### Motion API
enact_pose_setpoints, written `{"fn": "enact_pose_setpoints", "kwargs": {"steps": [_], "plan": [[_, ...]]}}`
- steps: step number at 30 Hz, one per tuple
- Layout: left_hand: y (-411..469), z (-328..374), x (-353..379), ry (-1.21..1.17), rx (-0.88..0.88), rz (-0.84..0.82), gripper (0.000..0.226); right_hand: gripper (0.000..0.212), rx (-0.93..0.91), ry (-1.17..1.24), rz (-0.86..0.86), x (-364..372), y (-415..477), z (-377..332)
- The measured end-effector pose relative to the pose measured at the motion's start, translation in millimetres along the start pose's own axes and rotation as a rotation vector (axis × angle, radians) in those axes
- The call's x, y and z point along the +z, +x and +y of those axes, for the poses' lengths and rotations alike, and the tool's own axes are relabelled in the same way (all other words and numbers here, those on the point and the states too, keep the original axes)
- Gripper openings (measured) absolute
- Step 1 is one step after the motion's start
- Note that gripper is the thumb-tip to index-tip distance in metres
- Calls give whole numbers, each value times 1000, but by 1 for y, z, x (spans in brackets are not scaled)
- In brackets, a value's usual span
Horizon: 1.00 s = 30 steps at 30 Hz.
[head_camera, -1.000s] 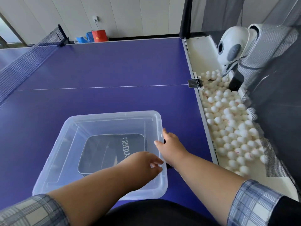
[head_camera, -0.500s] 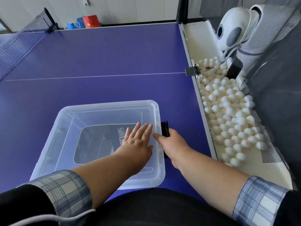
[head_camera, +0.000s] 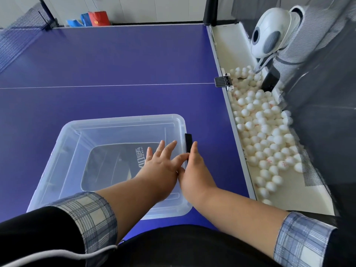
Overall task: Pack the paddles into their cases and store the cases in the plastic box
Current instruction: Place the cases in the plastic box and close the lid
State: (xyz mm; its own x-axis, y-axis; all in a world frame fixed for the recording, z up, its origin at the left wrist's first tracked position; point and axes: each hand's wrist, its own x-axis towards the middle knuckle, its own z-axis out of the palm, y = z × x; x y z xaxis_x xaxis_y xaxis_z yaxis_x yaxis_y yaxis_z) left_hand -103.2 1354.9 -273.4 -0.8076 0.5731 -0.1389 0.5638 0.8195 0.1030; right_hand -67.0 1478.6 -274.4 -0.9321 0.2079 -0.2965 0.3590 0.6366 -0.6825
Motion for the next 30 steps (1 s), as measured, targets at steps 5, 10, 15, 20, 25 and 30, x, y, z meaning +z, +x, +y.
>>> {"fn": "enact_pose_setpoints", "kwargs": {"steps": [5, 10, 15, 20, 25, 30], "plan": [[0, -1, -1, -21, -2, 38, 69, 88, -37, -59, 38, 2, -1, 2], [0, 1, -3, -31, 6, 84, 62, 80, -78, -80, 65, 4, -4, 1], [-1, -1, -6, -12, 1, 92, 38, 72, -111, -127, 85, 1, -8, -1], [0, -2, -2, 38, 26, 44, 64, 70, -99, -117, 77, -2, -11, -5], [6, -3, -2, 38, 60, 16, 71, 80, -65, -127, 127, -3, -17, -9], [4, -14, 2, -3, 56, 71, 63, 70, -52, -87, 182, 4, -15, -12]]}}
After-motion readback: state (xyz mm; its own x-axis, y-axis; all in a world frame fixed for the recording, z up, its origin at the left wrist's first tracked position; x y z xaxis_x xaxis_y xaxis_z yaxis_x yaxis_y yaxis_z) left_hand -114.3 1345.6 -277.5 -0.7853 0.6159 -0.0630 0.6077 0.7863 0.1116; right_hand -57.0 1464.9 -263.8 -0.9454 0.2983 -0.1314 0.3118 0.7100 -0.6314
